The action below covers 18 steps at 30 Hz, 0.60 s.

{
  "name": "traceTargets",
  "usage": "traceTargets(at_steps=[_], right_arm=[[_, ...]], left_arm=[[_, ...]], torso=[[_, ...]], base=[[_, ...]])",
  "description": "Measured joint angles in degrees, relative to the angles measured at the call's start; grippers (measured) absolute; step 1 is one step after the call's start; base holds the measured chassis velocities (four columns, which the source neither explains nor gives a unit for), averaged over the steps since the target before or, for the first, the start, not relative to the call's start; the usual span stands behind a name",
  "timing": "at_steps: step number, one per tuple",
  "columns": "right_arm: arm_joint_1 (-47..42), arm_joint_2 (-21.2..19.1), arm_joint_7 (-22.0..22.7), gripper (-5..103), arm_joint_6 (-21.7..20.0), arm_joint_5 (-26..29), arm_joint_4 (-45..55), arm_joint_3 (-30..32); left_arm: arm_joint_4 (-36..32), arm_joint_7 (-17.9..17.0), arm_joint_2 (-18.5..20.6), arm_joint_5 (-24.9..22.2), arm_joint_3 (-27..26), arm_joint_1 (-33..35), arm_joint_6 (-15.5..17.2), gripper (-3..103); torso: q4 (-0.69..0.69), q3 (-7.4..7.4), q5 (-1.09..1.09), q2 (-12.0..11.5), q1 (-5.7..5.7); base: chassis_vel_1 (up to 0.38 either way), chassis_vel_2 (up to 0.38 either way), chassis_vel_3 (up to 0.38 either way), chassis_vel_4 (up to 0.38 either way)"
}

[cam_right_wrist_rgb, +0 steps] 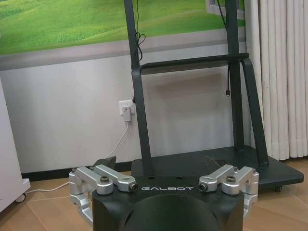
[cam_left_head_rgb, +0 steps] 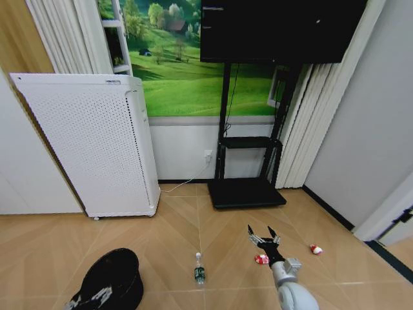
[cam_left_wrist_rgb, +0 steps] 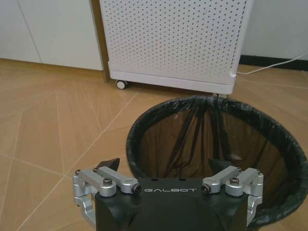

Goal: Pick up the trash bin and place the garbage on the floor into it.

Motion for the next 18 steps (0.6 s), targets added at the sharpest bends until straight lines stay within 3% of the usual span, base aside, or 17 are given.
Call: traceTargets(at_steps=[9, 18], right_arm=[[0.0, 0.4, 0.0, 100, 0.1, -0.6, -0.1, -0.3], [-0.2, 0.1, 0.1, 100, 0.5, -0.6, 0.1, -0.1]], left_arm=[[2.7, 0.0, -0.1, -1.4, -0.7, 0.8, -1.3, 100], [4.9, -0.5, 0.2, -4.0, -1.1, -2.8, 0.3, 100]], torso=[[-0.01, 0.09, 0.0, 0.1, 0.03], [-0.02, 0.14, 0.0, 0.2, 0.04]], base=[[0.0, 0.0, 0.0, 0.0], [0.0, 0.0, 0.0, 0.0]])
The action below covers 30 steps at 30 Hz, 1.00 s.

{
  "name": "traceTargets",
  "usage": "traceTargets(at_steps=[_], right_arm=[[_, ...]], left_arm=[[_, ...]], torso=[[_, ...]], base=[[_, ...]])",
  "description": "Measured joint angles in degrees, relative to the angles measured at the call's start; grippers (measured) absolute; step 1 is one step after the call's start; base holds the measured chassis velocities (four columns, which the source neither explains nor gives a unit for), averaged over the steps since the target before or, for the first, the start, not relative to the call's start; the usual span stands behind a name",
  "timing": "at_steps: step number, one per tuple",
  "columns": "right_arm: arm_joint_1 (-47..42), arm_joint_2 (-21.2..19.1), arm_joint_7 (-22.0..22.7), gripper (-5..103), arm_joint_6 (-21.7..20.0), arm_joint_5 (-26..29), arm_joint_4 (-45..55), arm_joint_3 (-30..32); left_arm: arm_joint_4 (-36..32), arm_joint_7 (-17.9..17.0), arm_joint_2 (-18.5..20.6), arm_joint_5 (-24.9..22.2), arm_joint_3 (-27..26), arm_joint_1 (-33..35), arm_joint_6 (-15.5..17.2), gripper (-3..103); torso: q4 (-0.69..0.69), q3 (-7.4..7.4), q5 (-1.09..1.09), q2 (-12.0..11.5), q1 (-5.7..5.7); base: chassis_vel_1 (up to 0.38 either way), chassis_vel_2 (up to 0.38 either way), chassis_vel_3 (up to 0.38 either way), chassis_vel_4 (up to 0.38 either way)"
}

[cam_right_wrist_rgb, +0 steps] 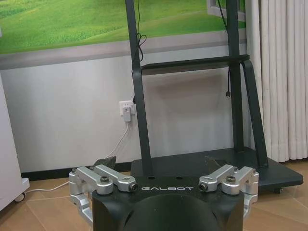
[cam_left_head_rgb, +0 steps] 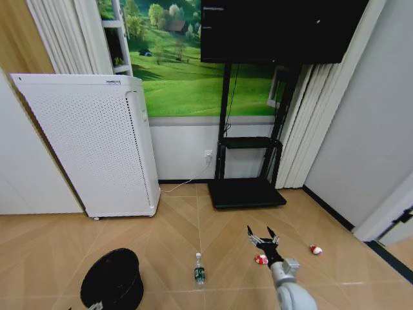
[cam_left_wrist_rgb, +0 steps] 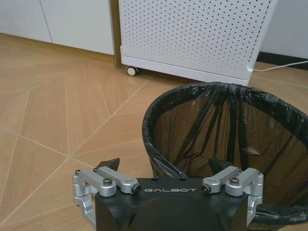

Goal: Pick up the trash bin and place the garbage on the floor into it.

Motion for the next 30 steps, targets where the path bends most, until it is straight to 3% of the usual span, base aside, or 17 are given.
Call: traceTargets(at_steps=[6, 14, 18, 20, 21, 23, 30], right_arm=[[0.0, -0.1, 0.1, 100, 0.1, 0.0, 0.0, 0.0], [0.0, -0.2, 0.2, 100, 0.5, 0.0, -0.9, 0.0], [0.0, -0.2, 0.2, 100, 0.8, 0.0, -1.3, 0.0], [0.0, -0.3, 0.2, 100, 0.8, 0.0, -1.4, -0.1], [0.0, -0.3, 0.2, 100, 0.8, 0.0, -1.4, -0.1], [0.1, -0.2, 0.2, 100, 0.8, -0.1, -1.7, -0.2], [0.0, -0.1, 0.2, 100, 1.7, -0.2, -3.0, -0.1]], left_arm=[[0.6, -0.9, 0.6, -3.4, -0.3, -0.9, 2.7, 100], [2.7, -0.1, 2.2, -3.7, -1.8, -3.8, 4.5, 100], [3.2, 1.5, 3.5, -3.4, -2.1, -5.9, 7.9, 100], [2.4, 2.5, 4.1, -2.3, -2.2, -6.9, 14.3, 100], [2.4, 2.5, 4.1, -2.3, -2.2, -6.9, 14.3, 100], [1.3, 2.6, 4.5, -1.5, -2.2, -7.7, 19.2, 100], [1.2, 5.4, 6.7, 0.5, -2.7, -8.6, 23.6, 100]], torso=[[0.02, 0.03, 0.0, 0.0, 0.01], [0.02, 0.05, 0.0, 0.1, 0.02], [0.0, 0.06, 0.0, 0.1, 0.02], [0.02, 0.07, 0.0, 0.1, 0.02], [0.02, 0.07, 0.0, 0.1, 0.02], [0.01, 0.07, 0.01, 0.1, 0.02], [0.01, 0.08, 0.0, 0.1, 0.02]], base=[[0.0, 0.0, 0.0, 0.0], [0.0, 0.0, 0.0, 0.0], [0.0, 0.0, 0.0, 0.0], [0.0, 0.0, 0.0, 0.0], [0.0, 0.0, 0.0, 0.0], [0.0, 0.0, 0.0, 0.0], [0.0, 0.0, 0.0, 0.0]])
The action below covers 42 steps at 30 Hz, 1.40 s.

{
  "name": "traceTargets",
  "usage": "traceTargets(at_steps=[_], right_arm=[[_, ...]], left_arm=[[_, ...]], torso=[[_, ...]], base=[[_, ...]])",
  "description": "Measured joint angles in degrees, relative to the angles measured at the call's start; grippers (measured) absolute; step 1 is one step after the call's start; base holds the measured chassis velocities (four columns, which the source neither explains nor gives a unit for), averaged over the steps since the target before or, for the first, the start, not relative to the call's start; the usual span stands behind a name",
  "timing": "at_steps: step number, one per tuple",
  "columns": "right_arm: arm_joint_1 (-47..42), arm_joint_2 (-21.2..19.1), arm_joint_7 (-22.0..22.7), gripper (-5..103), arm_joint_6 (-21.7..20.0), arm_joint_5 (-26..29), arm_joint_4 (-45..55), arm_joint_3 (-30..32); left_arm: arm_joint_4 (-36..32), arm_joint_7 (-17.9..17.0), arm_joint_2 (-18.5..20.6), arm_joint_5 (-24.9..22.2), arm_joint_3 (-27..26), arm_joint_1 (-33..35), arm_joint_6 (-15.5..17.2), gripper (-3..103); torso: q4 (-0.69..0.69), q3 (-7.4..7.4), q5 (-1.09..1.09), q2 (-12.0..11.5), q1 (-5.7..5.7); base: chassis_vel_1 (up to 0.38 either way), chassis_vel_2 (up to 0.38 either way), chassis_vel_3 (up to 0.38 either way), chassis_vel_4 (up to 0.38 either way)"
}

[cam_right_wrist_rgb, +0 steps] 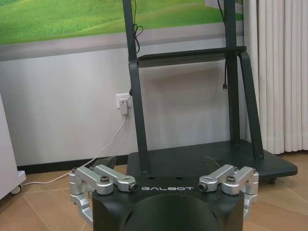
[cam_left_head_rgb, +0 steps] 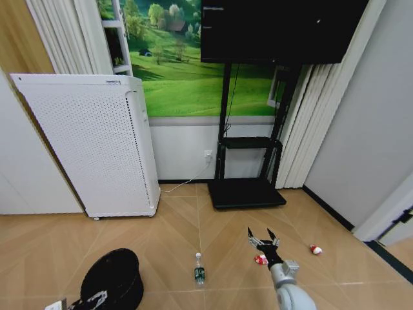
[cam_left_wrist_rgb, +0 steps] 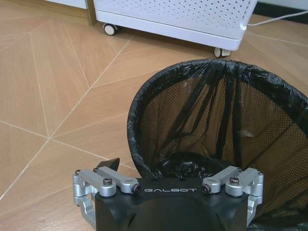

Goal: Pick up the trash bin and place the garbage on the floor into it.

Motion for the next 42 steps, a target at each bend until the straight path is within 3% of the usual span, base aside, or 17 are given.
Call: traceTargets(at_steps=[6, 8, 13, 15, 17, 19, 23, 30, 32, 33, 35, 36, 37, 41, 42], right_arm=[[0.2, 0.0, 0.2, 100, 0.3, 0.1, -1.4, 0.1], [0.5, 0.0, 0.5, 100, 0.3, 0.2, -2.2, 0.2], [0.7, 0.0, 0.7, 100, 0.4, 0.4, -2.8, 0.4], [0.7, 0.0, 0.7, 100, 0.5, 0.4, -3.1, 0.5], [0.6, -0.1, 0.7, 100, 0.6, 0.4, -3.1, 0.5], [0.5, -0.1, 0.7, 100, 0.8, 0.6, -3.2, 0.6], [0.5, -0.1, 0.7, 100, 0.9, 0.7, -3.4, 0.6], [0.9, -0.6, 0.9, 100, 1.2, 1.4, -3.9, 1.3], [0.9, -0.6, 0.9, 100, 1.2, 1.4, -3.9, 1.3], [1.0, -0.7, 0.9, 100, 1.3, 1.4, -4.0, 1.3], [0.9, -0.7, 0.9, 100, 1.3, 1.4, -4.1, 1.3], [0.8, -0.6, 0.9, 100, 1.4, 1.4, -4.3, 1.2], [0.8, -0.6, 0.9, 100, 1.4, 1.4, -4.3, 1.2], [0.8, -0.4, 1.0, 100, 1.7, 1.0, -4.7, 1.0], [0.8, -0.4, 1.0, 100, 1.7, 1.0, -4.7, 1.0]], left_arm=[[0.8, -2.1, 0.9, -0.1, -0.1, -1.2, 1.6, 101], [1.0, -3.3, 0.8, -0.9, 0.1, -1.3, 1.6, 92], [1.4, -4.2, 0.6, -2.0, 0.2, -1.5, 1.6, 81], [1.4, -4.3, 0.6, -2.5, 0.3, -1.6, 1.6, 70], [1.5, -4.4, 0.6, -2.6, 0.3, -1.6, 1.6, 70], [1.7, -4.4, 0.5, -3.2, 0.4, -1.8, 1.5, 53], [1.8, -4.4, 0.4, -3.3, 0.5, -1.9, 1.5, 43], [1.6, -4.5, 0.1, -4.1, 0.6, -1.7, 1.3, 10], [1.7, -4.3, 0.1, -4.2, 0.6, -1.7, 1.3, 10], [1.9, -4.0, 0.1, -4.2, 0.7, -1.8, 0.4, 5], [2.2, -3.9, 0.1, -4.2, 0.8, -2.0, -0.6, 5], [2.9, -3.6, 0.1, -3.3, 1.3, -2.7, -3.9, 5], [2.9, -3.6, 0.1, -3.3, 1.3, -2.7, -3.9, 5], [3.9, -3.4, 0.7, -0.3, 2.8, -5.6, -12.8, 4], [3.9, -3.4, 0.7, -0.3, 2.8, -5.6, -12.8, 4]], torso=[[0.0, 0.01, -0.01, 0.0, 0.0], [0.0, 0.01, 0.0, 0.0, 0.0], [0.0, 0.01, -0.01, 0.0, 0.0], [0.0, 0.01, 0.0, 0.0, 0.0], [0.0, 0.01, 0.0, 0.0, 0.0], [0.0, 0.01, 0.0, 0.0, 0.0], [0.0, 0.01, 0.0, 0.0, 0.0], [0.0, 0.02, 0.0, 0.0, 0.0], [0.01, 0.02, 0.0, 0.0, 0.0], [0.01, 0.02, 0.02, 0.0, 0.0], [0.01, 0.02, 0.01, 0.0, 0.0], [0.01, 0.02, 0.0, 0.0, 0.0], [0.01, 0.02, 0.0, 0.0, 0.0], [0.0, 0.03, -0.01, 0.0, 0.01], [0.0, 0.03, -0.01, 0.0, 0.01]], base=[[0.0, 0.0, 0.0, 0.0], [0.0, 0.0, 0.0, 0.0], [0.0, 0.0, 0.0, 0.0], [0.0, 0.0, 0.0, 0.0], [0.0, 0.0, 0.0, 0.0], [0.0, 0.0, 0.0, 0.0], [0.0, 0.0, 0.0, 0.0], [0.0, 0.0, 0.0, 0.0], [0.0, 0.0, 0.0, 0.0], [0.0, 0.0, 0.0, 0.0], [0.0, 0.0, 0.0, 0.0], [0.0, 0.0, 0.0, 0.0], [0.0, 0.0, 0.0, 0.0], [0.0, 0.0, 0.0, 0.0], [0.0, 0.0, 0.0, 0.0]])
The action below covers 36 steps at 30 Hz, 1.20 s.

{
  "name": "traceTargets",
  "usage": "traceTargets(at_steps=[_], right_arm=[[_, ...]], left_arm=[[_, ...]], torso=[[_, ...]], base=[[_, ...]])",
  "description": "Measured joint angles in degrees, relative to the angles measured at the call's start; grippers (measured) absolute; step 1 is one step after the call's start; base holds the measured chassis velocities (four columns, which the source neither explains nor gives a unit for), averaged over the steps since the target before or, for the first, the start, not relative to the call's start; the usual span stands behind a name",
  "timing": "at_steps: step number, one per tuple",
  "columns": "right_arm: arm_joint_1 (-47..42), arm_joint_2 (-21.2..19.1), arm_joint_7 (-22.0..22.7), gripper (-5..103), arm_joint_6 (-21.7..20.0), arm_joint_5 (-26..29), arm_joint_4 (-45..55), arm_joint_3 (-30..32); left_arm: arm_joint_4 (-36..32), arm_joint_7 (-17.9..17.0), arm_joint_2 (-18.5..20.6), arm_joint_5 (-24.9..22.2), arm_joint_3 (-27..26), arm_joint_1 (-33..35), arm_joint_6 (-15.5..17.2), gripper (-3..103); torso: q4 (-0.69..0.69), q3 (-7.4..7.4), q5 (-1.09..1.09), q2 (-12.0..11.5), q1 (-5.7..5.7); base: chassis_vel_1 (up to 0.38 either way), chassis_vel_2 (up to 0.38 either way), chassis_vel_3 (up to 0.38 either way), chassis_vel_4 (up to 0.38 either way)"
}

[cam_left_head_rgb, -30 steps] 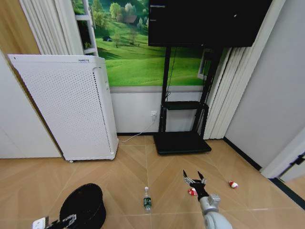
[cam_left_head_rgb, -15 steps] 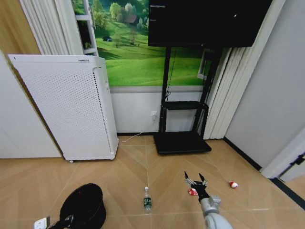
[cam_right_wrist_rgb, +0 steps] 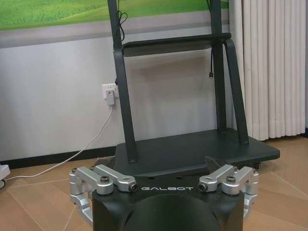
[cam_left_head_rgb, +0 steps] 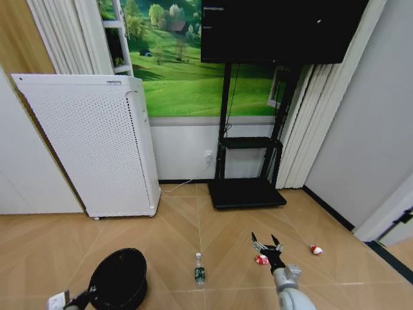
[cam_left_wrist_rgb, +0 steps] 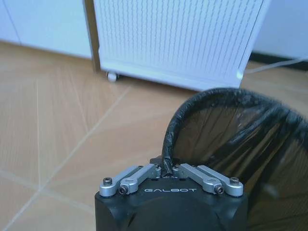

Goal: Pick up the trash bin and place the garbage on the floor into it.

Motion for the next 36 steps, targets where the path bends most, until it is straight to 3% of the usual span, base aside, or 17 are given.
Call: traceTargets(at_steps=[3, 11, 14, 16, 18, 19, 21, 24, 25, 27, 28, 30, 33, 36], right_arm=[[0.0, 0.1, 0.3, 100, 0.0, -0.1, 0.0, -0.1], [0.0, -0.3, 0.7, 100, -1.8, 0.0, 0.2, -1.1], [0.4, -1.3, 0.3, 100, -6.3, 2.3, -0.1, -2.8], [0.7, -1.7, -0.2, 100, -8.2, 3.8, -0.5, -3.5], [1.5, -2.5, -1.0, 100, -13.0, 6.6, -1.5, -4.8], [1.5, -2.5, -1.0, 100, -13.0, 6.6, -1.5, -4.8], [2.6, -3.6, -3.6, 100, -19.4, 7.9, -2.9, -6.3], [2.7, -3.8, -4.0, 100, -20.0, 7.9, -3.2, -6.7], [3.6, -4.3, -6.4, 100, -20.6, 7.4, -5.3, -8.2], [5.4, -4.8, -11.5, 100, -18.2, 3.8, -9.1, -9.7], [5.4, -4.8, -11.5, 100, -18.2, 3.8, -9.1, -9.7], [8.0, -5.4, -20.4, 100, -13.7, -2.6, -13.2, -10.8], [9.7, -6.4, -24.0, 100, -11.6, -7.1, -15.4, -12.7], [10.8, -6.6, -21.5, 100, -11.0, -7.8, -16.5, -14.6]], left_arm=[[-0.1, 0.3, 0.9, 0.6, 1.4, -2.3, -4.9, 4], [-1.1, 1.4, 2.7, 1.1, 3.4, -6.1, -11.2, 4], [-2.7, 1.9, 4.1, 2.4, 4.0, -7.2, -14.7, 4], [-3.3, 1.9, 4.5, 2.6, 4.0, -7.4, -15.2, 4], [-5.1, 1.6, 5.4, 3.0, 3.5, -7.4, -15.9, 4], [-5.1, 1.6, 5.4, 3.0, 3.5, -7.4, -15.9, 4], [-7.2, 0.9, 6.6, 2.4, 2.6, -7.0, -16.3, 4], [-7.5, 0.8, 6.8, 2.2, 2.4, -6.9, -16.3, 4], [-8.9, 0.8, 7.6, 1.9, 1.9, -6.3, -16.3, 4], [-10.6, 0.7, 8.3, 1.6, 1.6, -5.6, -16.3, 4], [-10.6, 0.7, 8.3, 1.6, 1.6, -5.6, -16.3, 4], [-12.3, 0.7, 8.8, 1.0, 1.6, -4.9, -15.8, 4], [-13.5, 0.7, 9.3, 0.6, 1.6, -4.4, -15.3, 4], [-14.4, 0.7, 9.5, 0.3, 1.4, -4.0, -14.9, 4]], torso=[[0.0, 0.0, -0.01, 0.0, 0.0], [0.0, 0.0, 0.0, 0.0, 0.0], [-0.01, 0.0, 0.0, 0.0, 0.0], [0.01, 0.0, 0.0, 0.0, 0.0], [0.01, 0.0, 0.0, 0.0, 0.0], [0.01, 0.0, 0.0, 0.0, 0.0], [0.01, 0.0, 0.01, 0.0, 0.0], [0.01, 0.0, 0.01, 0.0, 0.0], [0.01, 0.0, 0.0, 0.0, 0.0], [0.0, 0.0, 0.01, 0.0, 0.0], [0.0, 0.0, 0.01, 0.0, 0.0], [0.0, 0.0, 0.01, 0.0, 0.0], [0.01, 0.0, 0.0, 0.0, 0.0], [0.0, 0.0, 0.01, 0.0, 0.0]], base=[[0.0, 0.0, 0.0, 0.0], [0.0, 0.0, 0.0, 0.0], [0.0, 0.0, 0.0, 0.0], [0.0, 0.0, 0.0, 0.0], [0.0, 0.0, 0.0, 0.0], [0.0, 0.0, 0.0, 0.0], [0.0, 0.0, 0.0, 0.0], [0.0, 0.0, 0.0, 0.0], [0.0, 0.0, 0.0, 0.0], [0.0, 0.0, 0.0, 0.0], [0.0, 0.0, 0.0, 0.0], [0.0, 0.0, 0.0, 0.0], [0.0, 0.0, 0.0, 0.0], [0.0, 0.0, 0.0, 0.0]])
